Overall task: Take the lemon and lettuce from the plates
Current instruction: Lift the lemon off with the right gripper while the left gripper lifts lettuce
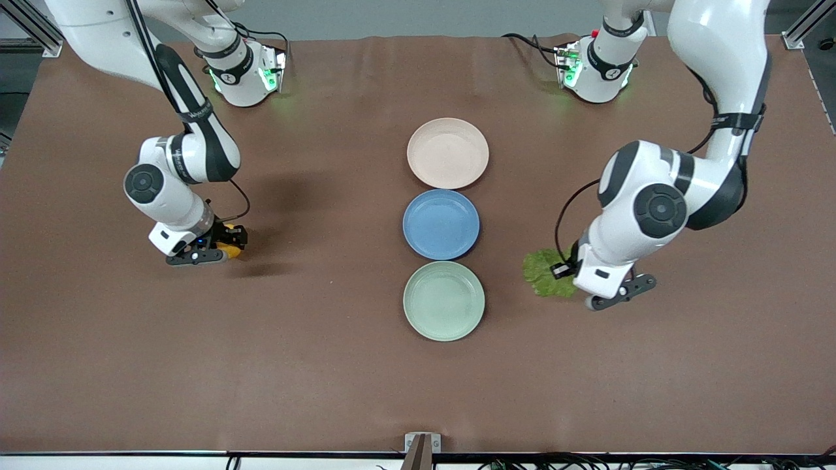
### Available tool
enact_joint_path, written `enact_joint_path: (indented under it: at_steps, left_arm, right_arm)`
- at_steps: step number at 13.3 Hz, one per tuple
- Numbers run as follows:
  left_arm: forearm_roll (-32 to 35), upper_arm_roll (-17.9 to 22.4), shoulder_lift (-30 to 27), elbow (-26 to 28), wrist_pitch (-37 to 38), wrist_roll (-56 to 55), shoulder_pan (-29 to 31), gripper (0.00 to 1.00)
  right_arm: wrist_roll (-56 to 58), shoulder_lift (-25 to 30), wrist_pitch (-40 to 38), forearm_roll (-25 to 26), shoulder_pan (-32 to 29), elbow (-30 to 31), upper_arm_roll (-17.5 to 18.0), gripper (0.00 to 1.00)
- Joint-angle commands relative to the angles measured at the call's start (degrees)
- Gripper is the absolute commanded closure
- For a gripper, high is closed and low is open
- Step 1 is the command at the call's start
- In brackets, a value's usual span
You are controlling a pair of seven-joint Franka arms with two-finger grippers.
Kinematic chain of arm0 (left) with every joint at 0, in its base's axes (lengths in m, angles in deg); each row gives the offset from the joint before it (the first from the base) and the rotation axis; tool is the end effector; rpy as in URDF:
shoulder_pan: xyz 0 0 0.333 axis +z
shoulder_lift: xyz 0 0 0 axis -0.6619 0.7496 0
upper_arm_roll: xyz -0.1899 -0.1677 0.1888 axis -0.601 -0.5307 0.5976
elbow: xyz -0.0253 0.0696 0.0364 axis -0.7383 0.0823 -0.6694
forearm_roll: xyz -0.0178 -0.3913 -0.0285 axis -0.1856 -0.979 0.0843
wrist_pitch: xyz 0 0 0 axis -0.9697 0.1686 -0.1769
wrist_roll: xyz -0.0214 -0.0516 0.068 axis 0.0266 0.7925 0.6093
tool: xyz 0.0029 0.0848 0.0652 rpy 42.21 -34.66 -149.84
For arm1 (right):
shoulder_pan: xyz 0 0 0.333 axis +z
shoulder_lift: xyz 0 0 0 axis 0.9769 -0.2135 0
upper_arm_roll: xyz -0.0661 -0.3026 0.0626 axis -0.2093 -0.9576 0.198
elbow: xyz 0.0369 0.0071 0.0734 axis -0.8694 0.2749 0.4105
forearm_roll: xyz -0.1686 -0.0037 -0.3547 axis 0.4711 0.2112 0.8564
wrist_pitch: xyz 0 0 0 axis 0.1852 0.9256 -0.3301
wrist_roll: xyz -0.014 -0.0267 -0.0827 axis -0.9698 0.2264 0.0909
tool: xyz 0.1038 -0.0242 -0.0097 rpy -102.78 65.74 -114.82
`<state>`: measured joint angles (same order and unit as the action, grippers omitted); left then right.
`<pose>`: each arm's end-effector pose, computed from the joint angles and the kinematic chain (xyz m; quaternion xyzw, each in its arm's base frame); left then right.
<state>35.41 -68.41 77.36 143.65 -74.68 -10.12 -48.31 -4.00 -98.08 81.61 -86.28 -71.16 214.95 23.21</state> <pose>0.6295 -0.1950 0.3567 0.9813 0.1906 -0.0252 0.0036 0.5229 0.0455 0.1966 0.9983 0.0574 0.0028 0.0098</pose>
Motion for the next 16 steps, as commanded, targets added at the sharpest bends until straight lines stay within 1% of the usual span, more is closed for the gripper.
enact_joint_path:
  at_steps: [1,3,5,6,7,8,9,10,11,12,13,14,15,16]
  left_arm:
    - [-1.3,-0.3,-6.1,10.8,-4.0,4.5,4.0,1.00]
    - [-1.4,-0.3,-8.1,17.2,-9.0,8.1,6.5,1.00]
    - [-1.4,-0.3,-8.9,22.5,-14.0,10.8,8.9,1.00]
    - [-1.4,-0.4,-8.9,24.7,-16.3,12.4,10.6,1.00]
    - [-1.4,-0.8,-8.9,26.4,-18.0,14.1,12.2,1.00]
    - [-1.4,-1.2,-8.9,28.0,-19.7,15.8,13.6,1.00]
    - [-1.4,-1.3,-8.8,29.7,-21.9,17.2,14.8,1.00]
    - [-1.4,-1.2,-8.6,30.9,-23.8,17.8,15.1,1.00]
    - [-1.4,-1.2,-8.1,31.7,-25.1,18.0,15.1,1.00]
    - [-1.4,-1.2,-7.5,32.0,-25.4,18.1,15.1,1.00]
    - [-1.4,-1.2,-7.1,32.0,-25.7,18.1,15.1,0.99]
    - [-1.4,-1.2,-6.8,32.0,-25.7,18.2,15.1,0.97]
    - [-1.4,-1.2,-6.8,31.7,-25.7,18.3,15.1,0.76]
    - [-1.4,-1.2,-6.8,31.3,-25.6,18.3,15.1,0.27]
  right_arm:
    - [0.8,-1.3,1.7,-0.9,-1.1,0.5,2.2,0.97]
    - [0.8,-1.4,1.6,-3.2,-1.1,0.4,2.9,0.97]
    - [0.7,-1.4,1.5,-4.2,-1.0,0.4,3.1,0.97]
    - [0.8,-1.4,1.3,-4.3,-1.0,0.4,3.1,0.95]
    - [0.8,-1.4,1.0,-4.3,-1.0,0.3,3.1,0.88]
    - [1.6,-1.4,0.9,-4.3,-1.0,0.2,3.1,0.76]
    - [3.2,-1.3,0.9,-4.3,-1.1,0.0,3.1,0.28]
    - [3.9,-1.3,0.8,-4.3,-1.8,-0.1,3.1,0.00]
    - [3.9,-1.0,0.1,-4.3,-2.1,-0.6,3.1,0.00]
    - [3.9,-0.5,-3.0,-4.3,-2.1,-2.2,3.0,0.00]
    - [3.9,0.2,-8.2,-4.3,-2.1,-5.2,3.0,0.00]
    - [3.9,1.1,-16.1,-4.3,-2.1,-10.1,2.9,0.00]
    - [4.0,1.6,-22.8,-4.3,-2.5,-14.8,2.8,0.00]
    - [4.1,1.9,-28.6,-4.2,-2.8,-19.0,2.7,0.00]
